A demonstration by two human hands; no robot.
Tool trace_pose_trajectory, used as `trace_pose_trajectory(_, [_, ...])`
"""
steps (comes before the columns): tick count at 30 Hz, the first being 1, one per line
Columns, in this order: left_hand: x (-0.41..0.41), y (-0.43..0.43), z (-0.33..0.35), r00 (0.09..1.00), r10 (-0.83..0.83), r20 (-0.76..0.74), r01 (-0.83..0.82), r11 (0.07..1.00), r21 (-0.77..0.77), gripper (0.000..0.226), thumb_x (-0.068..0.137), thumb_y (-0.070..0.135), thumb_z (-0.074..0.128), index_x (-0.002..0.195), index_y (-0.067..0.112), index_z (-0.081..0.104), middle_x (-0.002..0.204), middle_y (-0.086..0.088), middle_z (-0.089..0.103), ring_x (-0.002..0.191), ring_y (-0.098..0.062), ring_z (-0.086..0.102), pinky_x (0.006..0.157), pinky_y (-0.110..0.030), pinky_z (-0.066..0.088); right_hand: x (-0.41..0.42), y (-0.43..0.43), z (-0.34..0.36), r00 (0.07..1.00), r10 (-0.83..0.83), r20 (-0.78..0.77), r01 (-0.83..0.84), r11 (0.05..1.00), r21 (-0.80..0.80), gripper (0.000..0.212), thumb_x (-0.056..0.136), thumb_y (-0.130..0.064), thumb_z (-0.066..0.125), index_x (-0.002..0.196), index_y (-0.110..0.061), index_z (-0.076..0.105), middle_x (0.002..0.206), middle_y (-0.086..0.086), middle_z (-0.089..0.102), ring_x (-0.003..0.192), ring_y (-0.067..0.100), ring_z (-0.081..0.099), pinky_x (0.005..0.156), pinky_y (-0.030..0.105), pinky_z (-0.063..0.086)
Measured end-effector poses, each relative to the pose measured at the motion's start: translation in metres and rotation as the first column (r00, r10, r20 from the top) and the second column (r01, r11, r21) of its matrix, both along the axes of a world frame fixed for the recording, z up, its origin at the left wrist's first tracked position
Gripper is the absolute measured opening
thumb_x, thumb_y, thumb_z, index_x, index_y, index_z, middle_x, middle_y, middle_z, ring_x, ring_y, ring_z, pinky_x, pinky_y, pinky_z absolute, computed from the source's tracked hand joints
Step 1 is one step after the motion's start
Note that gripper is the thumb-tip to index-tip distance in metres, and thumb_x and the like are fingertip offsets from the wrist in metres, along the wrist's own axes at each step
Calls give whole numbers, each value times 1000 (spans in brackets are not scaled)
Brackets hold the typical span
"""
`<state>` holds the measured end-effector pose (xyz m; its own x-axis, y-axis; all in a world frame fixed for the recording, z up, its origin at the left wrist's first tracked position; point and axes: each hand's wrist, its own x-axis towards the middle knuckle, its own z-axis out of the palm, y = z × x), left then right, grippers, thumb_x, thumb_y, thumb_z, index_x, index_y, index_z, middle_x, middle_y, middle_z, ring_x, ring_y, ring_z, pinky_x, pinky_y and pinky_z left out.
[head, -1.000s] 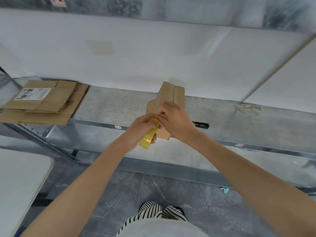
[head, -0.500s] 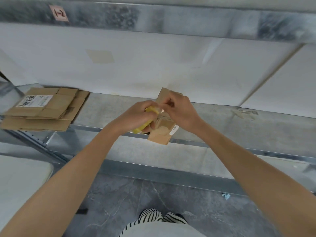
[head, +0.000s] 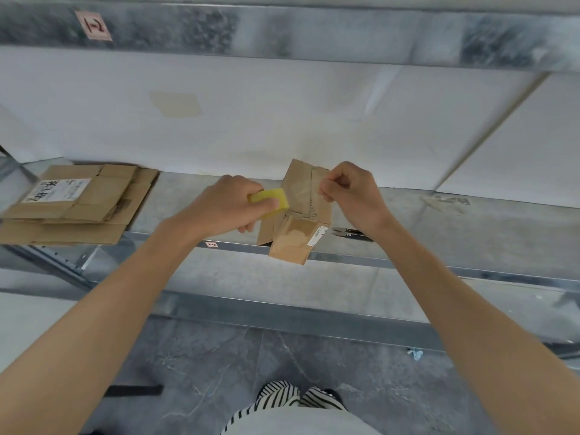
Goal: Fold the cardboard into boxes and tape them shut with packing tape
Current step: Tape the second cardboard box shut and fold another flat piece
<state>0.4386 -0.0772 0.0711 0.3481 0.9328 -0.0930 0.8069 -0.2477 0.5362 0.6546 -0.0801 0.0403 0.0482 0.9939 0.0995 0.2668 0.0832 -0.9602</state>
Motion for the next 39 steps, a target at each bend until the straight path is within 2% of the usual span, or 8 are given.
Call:
trace_pose_trajectory(3, [-3, 5, -1, 976, 35, -217, -4, 990, 142, 51, 86, 57, 52, 61, 12, 51, 54, 1, 64, 49, -8, 62, 63, -25, 43, 4, -3, -3, 999, -40, 2, 40, 999, -29, 16, 85, 1, 56, 74, -11, 52, 69, 3, 63, 63, 11, 56, 67, 26, 49])
trace_pose_trajectory(7, [0, 1, -5, 987, 78, 140, -70, 995, -65, 42, 92, 35, 51, 63, 5, 55, 54, -4, 65, 49, -15, 63, 63, -26, 49, 19, -9, -15, 990, -135, -50, 131, 989, -75, 18, 86, 2, 55, 74, -10, 53, 66, -1, 63, 59, 9, 55, 68, 26, 51])
trace_pose_trajectory(9, [1, 1, -9, 980, 62, 188, -51, 997, -62, 38, 92, 25, 52, 62, 2, 54, 54, -7, 64, 48, -15, 61, 62, -26, 50, 26, -13, -23, 986, -153, -66, 145, 983, -111, 18, 86, 2, 55, 74, -10, 55, 65, -1, 64, 58, 9, 55, 71, 30, 52])
trace_pose_trajectory(14, [-4, 20, -16, 986, 50, -156, -9, 969, 248, 50, 89, 51, 54, 62, 10, 56, 58, -8, 60, 59, -21, 60, 64, -32, 44, 32, -21, -39, 964, -225, -142, 201, 966, -164, 16, 87, 2, 55, 74, -8, 55, 66, -2, 64, 52, 3, 54, 67, 28, 50])
trace_pose_trajectory(18, [1, 28, -20, 984, 12, -178, 39, 958, 283, 53, 88, 53, 54, 54, 14, 46, 53, -5, 45, 54, -21, 43, 54, -30, 31, 37, -23, -50, 950, -241, -198, 200, 958, -205, 18, 88, 3, 55, 74, -8, 55, 68, 2, 64, 53, 5, 54, 65, 24, 51])
trace_pose_trajectory(26, [4, 48, -36, 968, -16, -252, 79, 967, 240, 55, 89, 55, 51, 58, 10, 49, 57, -9, 53, 58, -22, 47, 60, -30, 37, 30, -19, -69, 925, -251, -284, 162, 940, -301, 19, 90, 6, 52, 74, -5, 51, 68, 7, 59, 58, 10, 55, 57, 16, 51])
trace_pose_trajectory(32, [1, 56, -55, 972, 42, -233, -2, 985, 171, 55, 88, 50, 55, 50, 15, 36, 51, -1, 38, 52, -20, 37, 56, -29, 30, 23, -8, -82, 939, -244, -242, 146, 920, -364, 19, 89, 2, 54, 74, -9, 52, 70, 5, 62, 65, 16, 52, 60, 22, 47])
trace_pose_trajectory(39, [-5, 55, -81, 961, 88, -263, -57, 991, 125, 48, 89, 46, 53, 55, 13, 43, 59, -9, 56, 58, -25, 52, 58, -29, 37, 0, 0, -86, 950, -225, -218, 114, 896, -429, 14, 92, -4, 52, 80, -10, 51, 71, 3, 60, 62, 11, 49, 64, 24, 44])
